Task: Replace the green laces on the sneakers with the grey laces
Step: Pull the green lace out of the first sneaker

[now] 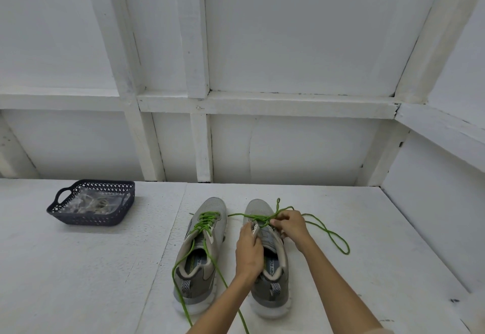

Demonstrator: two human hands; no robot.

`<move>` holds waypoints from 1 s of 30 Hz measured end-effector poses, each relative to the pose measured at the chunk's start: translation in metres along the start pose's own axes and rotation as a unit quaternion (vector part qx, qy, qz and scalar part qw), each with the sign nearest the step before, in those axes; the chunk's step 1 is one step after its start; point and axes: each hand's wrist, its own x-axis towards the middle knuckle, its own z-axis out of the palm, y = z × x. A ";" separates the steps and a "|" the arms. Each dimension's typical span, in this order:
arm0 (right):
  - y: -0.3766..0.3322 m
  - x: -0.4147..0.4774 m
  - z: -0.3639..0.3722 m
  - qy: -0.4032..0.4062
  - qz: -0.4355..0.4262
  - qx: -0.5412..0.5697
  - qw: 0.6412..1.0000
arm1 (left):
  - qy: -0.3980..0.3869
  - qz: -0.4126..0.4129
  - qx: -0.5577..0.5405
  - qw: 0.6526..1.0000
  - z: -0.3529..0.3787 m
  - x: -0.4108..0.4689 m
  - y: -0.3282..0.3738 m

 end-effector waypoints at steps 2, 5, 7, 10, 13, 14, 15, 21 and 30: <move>0.000 0.002 0.001 0.040 -0.021 0.002 0.999 | -0.002 -0.001 0.000 1.000 0.000 0.000 -0.001; 0.001 0.005 0.002 0.140 -0.017 0.081 0.987 | -0.006 -0.003 0.004 1.000 0.000 0.001 -0.001; 0.002 0.005 0.002 0.111 -0.019 0.068 0.991 | -0.003 0.003 0.002 1.000 0.000 0.001 -0.001; 0.010 0.006 0.005 0.029 -0.027 -0.008 0.999 | 0.005 0.003 -0.004 1.000 0.000 0.000 0.000; 0.016 0.012 0.009 0.094 -0.024 0.011 0.995 | 0.005 0.002 -0.001 1.000 0.000 -0.001 0.001; 0.015 0.013 0.010 0.135 -0.007 0.061 0.989 | 0.005 0.000 0.000 1.000 -0.001 -0.002 0.002; 0.013 0.012 0.011 0.174 0.013 0.124 0.977 | 0.005 -0.002 -0.001 1.000 -0.002 -0.002 0.003; 0.012 0.010 0.013 0.049 0.027 0.090 0.994 | 0.009 -0.001 -0.009 1.000 -0.001 -0.001 0.002; 0.002 0.012 0.010 0.154 0.016 0.081 0.985 | 0.004 -0.001 -0.002 1.000 -0.001 -0.002 0.002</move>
